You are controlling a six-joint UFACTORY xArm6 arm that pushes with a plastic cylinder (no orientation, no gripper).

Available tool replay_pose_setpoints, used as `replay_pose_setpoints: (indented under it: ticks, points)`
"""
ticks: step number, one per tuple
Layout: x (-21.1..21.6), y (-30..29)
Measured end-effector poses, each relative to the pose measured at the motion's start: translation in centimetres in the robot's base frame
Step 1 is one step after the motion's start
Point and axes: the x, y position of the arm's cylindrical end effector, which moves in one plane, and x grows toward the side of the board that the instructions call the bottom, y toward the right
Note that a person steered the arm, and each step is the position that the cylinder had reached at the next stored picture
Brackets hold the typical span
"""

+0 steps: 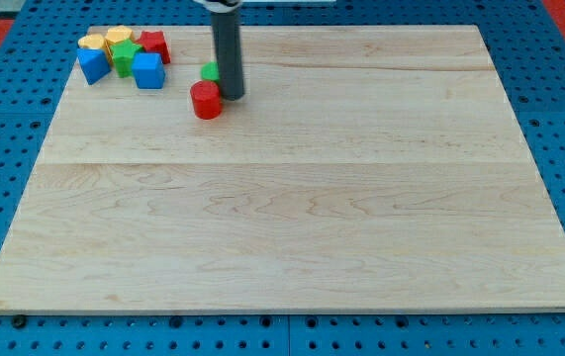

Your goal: Move the red circle towards center

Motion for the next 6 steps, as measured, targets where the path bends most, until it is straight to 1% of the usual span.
replay_pose_setpoints:
  ticks: [1, 2, 3, 4, 5, 6]
  points:
    - [-1.3, -4.7]
    - [-3.3, -6.9]
    - [-2.2, -7.3]
    - [3.2, -7.6]
    - [6.0, -6.9]
    - [9.8, -2.3]
